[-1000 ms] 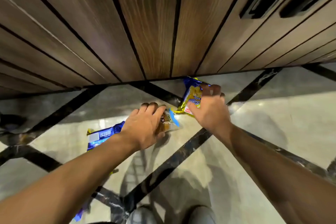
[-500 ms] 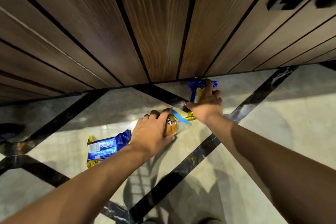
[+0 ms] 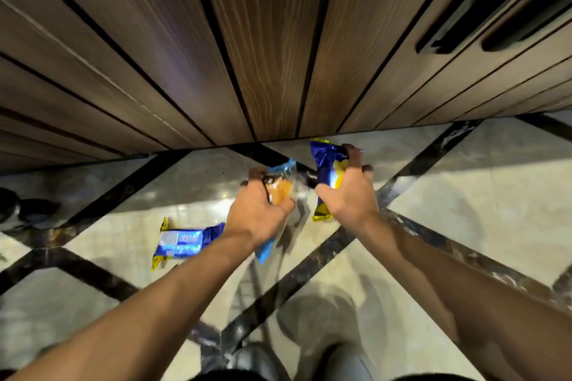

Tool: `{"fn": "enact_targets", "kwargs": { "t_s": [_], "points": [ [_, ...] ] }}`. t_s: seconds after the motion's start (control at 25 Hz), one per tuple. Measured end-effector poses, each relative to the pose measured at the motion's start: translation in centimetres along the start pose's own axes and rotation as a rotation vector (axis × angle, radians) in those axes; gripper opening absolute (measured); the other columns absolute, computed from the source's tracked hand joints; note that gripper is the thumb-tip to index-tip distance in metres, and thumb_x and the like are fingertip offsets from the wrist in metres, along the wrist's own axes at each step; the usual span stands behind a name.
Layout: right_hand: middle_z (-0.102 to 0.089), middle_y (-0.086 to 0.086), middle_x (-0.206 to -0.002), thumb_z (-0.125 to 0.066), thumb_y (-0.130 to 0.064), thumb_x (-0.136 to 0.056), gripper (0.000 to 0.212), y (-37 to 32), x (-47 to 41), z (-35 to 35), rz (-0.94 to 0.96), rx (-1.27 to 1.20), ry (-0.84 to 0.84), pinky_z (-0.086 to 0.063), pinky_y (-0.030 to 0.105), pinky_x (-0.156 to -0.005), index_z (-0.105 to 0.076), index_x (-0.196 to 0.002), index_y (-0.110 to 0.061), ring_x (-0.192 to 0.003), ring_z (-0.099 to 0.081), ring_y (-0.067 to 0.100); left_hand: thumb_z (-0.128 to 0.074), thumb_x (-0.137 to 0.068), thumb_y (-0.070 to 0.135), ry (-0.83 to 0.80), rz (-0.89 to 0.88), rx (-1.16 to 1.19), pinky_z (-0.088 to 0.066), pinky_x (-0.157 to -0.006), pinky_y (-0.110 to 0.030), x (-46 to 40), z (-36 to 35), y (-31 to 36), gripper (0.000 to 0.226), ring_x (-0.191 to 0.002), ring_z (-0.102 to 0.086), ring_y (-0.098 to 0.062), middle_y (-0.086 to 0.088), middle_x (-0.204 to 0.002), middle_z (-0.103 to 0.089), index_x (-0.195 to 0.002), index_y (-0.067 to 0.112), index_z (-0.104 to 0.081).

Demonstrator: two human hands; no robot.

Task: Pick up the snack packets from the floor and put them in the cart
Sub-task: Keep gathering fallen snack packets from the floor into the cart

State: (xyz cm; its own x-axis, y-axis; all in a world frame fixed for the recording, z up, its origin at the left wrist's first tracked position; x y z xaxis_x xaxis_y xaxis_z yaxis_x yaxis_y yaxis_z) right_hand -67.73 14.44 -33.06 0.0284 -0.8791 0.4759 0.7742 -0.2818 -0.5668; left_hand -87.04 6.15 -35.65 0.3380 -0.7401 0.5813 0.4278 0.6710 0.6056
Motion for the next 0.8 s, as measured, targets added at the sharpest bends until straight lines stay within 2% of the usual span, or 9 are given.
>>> {"fn": "enact_targets", "kwargs": {
  "t_s": [0.16,0.24,0.36,0.48,0.6,0.72,0.8],
  "points": [
    [-0.037,0.008,-0.125,-0.071,-0.018,-0.079,0.082,-4.5,7.3,4.9,-0.019,-0.065,-0.028,-0.036,0.024,-0.081,-0.025,-0.147,-0.028,-0.092,-0.043,0.020,-0.067,-0.070,0.058,0.041,0.003,0.042,-0.052,-0.092,-0.040,6.3,5.5,4.9,0.066,-0.098,-0.063,-0.024,-0.004,-0.112,-0.062,-0.126,0.032,-0.043],
    [-0.033,0.004,-0.124,-0.070,-0.018,-0.079,0.084,-7.6,12.1,8.2,-0.046,-0.099,-0.049,-0.037,0.024,-0.083,-0.023,-0.149,-0.031,-0.095,-0.044,0.019,-0.072,-0.074,0.053,0.065,0.009,0.082,-0.049,-0.093,-0.041,11.1,9.2,7.9,0.064,-0.101,-0.060,-0.024,-0.005,-0.115,-0.059,-0.126,0.032,-0.041],
    [-0.030,0.000,-0.123,-0.068,-0.016,-0.079,0.086,-13.3,19.4,13.7,-0.028,-0.139,-0.087,-0.037,0.023,-0.087,-0.022,-0.151,-0.030,-0.101,-0.047,0.018,-0.068,-0.065,0.062,0.108,0.033,0.127,-0.049,-0.094,-0.043,19.3,15.1,12.5,0.071,-0.101,-0.060,-0.024,-0.006,-0.116,-0.058,-0.123,0.032,-0.040],
    [-0.035,0.004,-0.134,-0.069,-0.015,-0.076,0.087,-20.3,27.4,20.8,0.043,-0.114,-0.104,-0.042,0.031,-0.090,-0.025,-0.150,-0.029,-0.113,-0.051,0.025,-0.071,-0.069,0.058,0.152,0.090,0.155,-0.048,-0.097,-0.044,28.4,21.6,17.3,0.070,-0.104,-0.059,-0.026,-0.008,-0.118,-0.058,-0.126,0.032,-0.038],
    [-0.035,0.003,-0.137,-0.071,-0.017,-0.076,0.089,-27.7,35.8,27.9,0.119,-0.040,-0.127,-0.049,0.037,-0.087,-0.024,-0.150,-0.030,-0.113,-0.053,0.027,-0.072,-0.074,0.053,0.194,0.122,0.191,-0.050,-0.095,-0.043,37.9,28.5,22.6,0.065,-0.099,-0.062,-0.024,-0.008,-0.117,-0.059,-0.125,0.035,-0.036],
    [-0.037,0.002,-0.138,-0.073,-0.018,-0.076,0.089,-33.7,42.3,32.8,0.187,-0.026,-0.131,-0.048,0.034,-0.084,-0.025,-0.150,-0.029,-0.116,-0.052,0.025,-0.071,-0.073,0.054,0.243,0.131,0.178,-0.051,-0.095,-0.044,45.7,34.3,27.0,0.070,-0.102,-0.062,-0.024,-0.006,-0.121,-0.058,-0.130,0.033,-0.037],
    [-0.039,0.003,-0.139,-0.074,-0.018,-0.076,0.089,-36.4,45.3,34.6,0.206,-0.036,-0.132,-0.042,0.028,-0.082,-0.026,-0.150,-0.027,-0.118,-0.050,0.023,-0.068,-0.067,0.057,0.293,0.120,0.198,-0.052,-0.094,-0.045,49.7,37.2,28.7,0.072,-0.103,-0.063,-0.024,-0.003,-0.118,-0.059,-0.129,0.033,-0.039]
  ]
}}
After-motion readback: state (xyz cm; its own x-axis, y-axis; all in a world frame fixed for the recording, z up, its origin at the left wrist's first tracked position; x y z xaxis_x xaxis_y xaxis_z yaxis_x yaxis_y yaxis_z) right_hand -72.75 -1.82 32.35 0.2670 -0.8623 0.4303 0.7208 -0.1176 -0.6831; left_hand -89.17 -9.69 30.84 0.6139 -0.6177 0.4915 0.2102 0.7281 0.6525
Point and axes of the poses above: each hand's wrist, its own x-axis away from the middle knuckle, its own z-axis out of the back of the hand, y = z × x, the point moved 10 cm from there along -x, towards the middle knuckle
